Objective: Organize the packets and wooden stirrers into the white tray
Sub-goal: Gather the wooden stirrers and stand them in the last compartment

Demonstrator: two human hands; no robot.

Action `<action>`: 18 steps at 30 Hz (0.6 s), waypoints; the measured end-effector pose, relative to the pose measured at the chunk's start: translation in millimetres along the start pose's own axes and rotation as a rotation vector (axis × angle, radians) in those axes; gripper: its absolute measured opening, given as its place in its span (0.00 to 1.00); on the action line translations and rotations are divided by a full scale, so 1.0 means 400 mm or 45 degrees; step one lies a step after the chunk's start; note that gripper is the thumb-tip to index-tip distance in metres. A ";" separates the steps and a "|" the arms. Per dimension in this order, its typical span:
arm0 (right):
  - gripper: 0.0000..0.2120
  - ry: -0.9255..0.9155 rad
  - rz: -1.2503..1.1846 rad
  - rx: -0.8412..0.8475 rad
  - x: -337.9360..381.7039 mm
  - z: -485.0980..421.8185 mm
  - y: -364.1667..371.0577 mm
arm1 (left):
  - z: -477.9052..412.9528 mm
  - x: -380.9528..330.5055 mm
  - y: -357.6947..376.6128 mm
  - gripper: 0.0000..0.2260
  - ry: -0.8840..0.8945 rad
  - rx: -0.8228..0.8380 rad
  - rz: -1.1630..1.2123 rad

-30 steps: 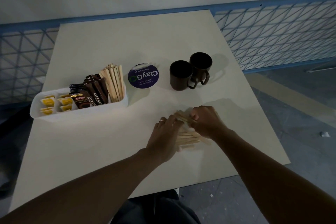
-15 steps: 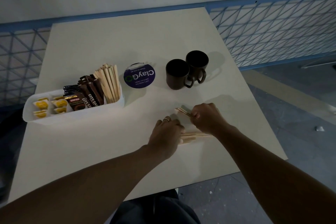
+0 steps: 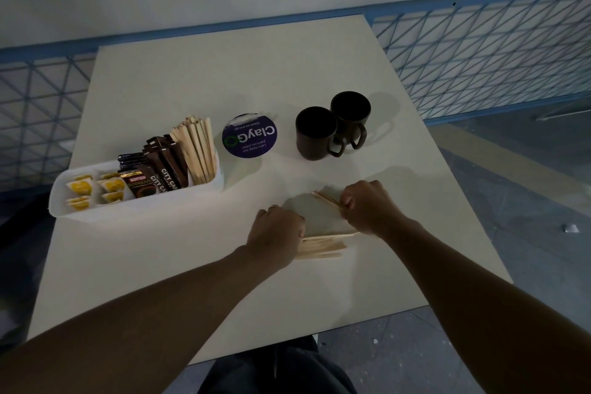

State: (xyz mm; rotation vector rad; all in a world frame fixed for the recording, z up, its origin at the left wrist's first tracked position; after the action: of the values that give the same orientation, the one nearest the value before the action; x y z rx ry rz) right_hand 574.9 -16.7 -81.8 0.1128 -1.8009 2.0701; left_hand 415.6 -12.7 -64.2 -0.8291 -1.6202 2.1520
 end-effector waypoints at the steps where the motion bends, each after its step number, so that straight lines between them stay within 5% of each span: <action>1: 0.07 0.018 0.004 0.010 -0.002 -0.001 0.003 | 0.003 0.000 -0.005 0.05 0.006 -0.003 -0.015; 8: 0.05 0.080 -0.019 0.029 -0.011 -0.003 0.018 | 0.026 -0.063 0.009 0.25 0.148 -0.034 0.108; 18: 0.07 0.071 -0.026 -0.006 -0.007 0.018 0.015 | 0.039 -0.065 0.032 0.11 0.064 -0.062 0.120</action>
State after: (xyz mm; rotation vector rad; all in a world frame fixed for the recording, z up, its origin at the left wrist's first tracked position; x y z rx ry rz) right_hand 574.2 -24.8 -87.0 0.0708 -1.7644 2.0345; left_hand 427.3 -43.3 -66.6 -0.9844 -1.6457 2.1435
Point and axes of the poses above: each hand's wrist, its own z-axis away from the middle knuckle, its own y-axis out of the palm, x = y × z, the point moved 9 cm from there along -z, towards the middle knuckle, and after that the axes turned 7 degrees about -x, right-handed, at the moved point
